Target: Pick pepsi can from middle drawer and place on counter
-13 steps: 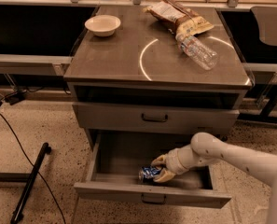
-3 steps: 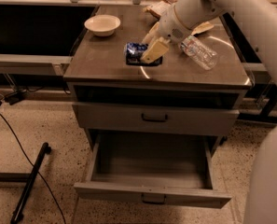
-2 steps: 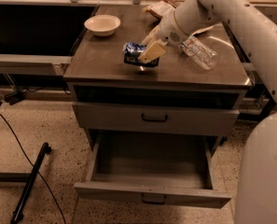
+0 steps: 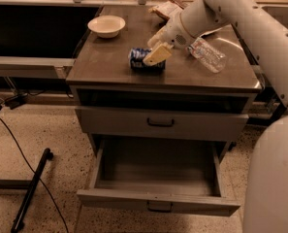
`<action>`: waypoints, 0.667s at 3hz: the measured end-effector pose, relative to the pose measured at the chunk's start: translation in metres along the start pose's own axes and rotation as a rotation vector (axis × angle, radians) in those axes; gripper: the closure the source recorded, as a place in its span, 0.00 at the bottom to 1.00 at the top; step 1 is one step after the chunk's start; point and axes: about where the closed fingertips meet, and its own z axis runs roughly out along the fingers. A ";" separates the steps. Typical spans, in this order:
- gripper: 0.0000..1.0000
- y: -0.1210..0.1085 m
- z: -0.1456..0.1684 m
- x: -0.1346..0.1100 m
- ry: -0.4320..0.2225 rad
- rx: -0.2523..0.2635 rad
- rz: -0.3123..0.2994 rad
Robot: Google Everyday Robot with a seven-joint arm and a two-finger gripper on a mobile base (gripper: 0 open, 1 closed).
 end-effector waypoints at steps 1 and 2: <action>0.00 0.000 0.000 0.000 0.000 0.000 0.000; 0.00 0.000 0.000 0.000 0.000 0.000 0.000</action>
Offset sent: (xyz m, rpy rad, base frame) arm 0.0000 0.0000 0.0000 0.0000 0.0001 0.0000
